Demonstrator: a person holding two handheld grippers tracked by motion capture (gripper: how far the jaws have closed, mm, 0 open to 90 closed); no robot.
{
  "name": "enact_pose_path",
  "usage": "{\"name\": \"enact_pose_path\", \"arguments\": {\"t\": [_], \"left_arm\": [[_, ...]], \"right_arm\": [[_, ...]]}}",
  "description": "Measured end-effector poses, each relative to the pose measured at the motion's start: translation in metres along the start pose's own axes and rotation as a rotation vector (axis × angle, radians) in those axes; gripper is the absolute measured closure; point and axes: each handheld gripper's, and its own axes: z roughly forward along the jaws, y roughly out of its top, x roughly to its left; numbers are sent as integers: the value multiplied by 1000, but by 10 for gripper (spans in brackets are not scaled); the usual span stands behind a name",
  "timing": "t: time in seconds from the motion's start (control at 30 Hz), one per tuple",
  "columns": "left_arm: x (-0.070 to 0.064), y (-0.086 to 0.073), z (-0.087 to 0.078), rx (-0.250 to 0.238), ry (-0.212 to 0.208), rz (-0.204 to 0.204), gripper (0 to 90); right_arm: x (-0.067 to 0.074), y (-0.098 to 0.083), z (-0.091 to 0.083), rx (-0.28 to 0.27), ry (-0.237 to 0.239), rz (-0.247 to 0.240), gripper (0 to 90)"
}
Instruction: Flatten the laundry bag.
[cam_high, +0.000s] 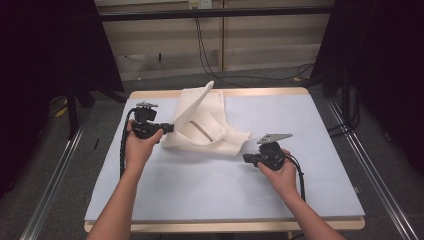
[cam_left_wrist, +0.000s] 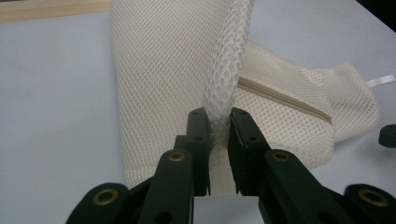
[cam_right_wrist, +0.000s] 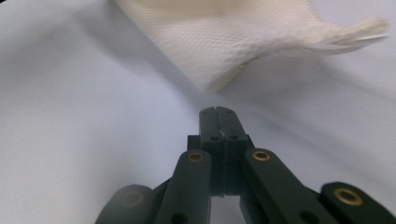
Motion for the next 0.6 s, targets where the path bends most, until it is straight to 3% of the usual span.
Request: {"name": "enact_pose_path", "arguments": {"t": [0.07,0.13,0.17,0.27,0.43,0.57,0.6], "left_arm": [[2,-1,0,-6,2,-15,792],[6,-2,-1,1,14,-11,792],[8,-2,-1,-4,16,-20,792],[13,-4,-4,-6,25,-29,792],[23,-9,-8,-3,39,-48,791],[29,-12,-11,11,55,-47,788],[30,-12,-12,7,64,-49,788]], "right_arm": [[3,0,4,-6,12,-11,888],[5,0,9,-24,-2,-25,724],[6,0,10,-28,-17,-28,702],[8,3,16,-41,16,-26,600],[11,9,26,-40,20,-28,597],[11,11,29,-35,11,-42,804],[10,11,29,-31,5,-52,821]]}}
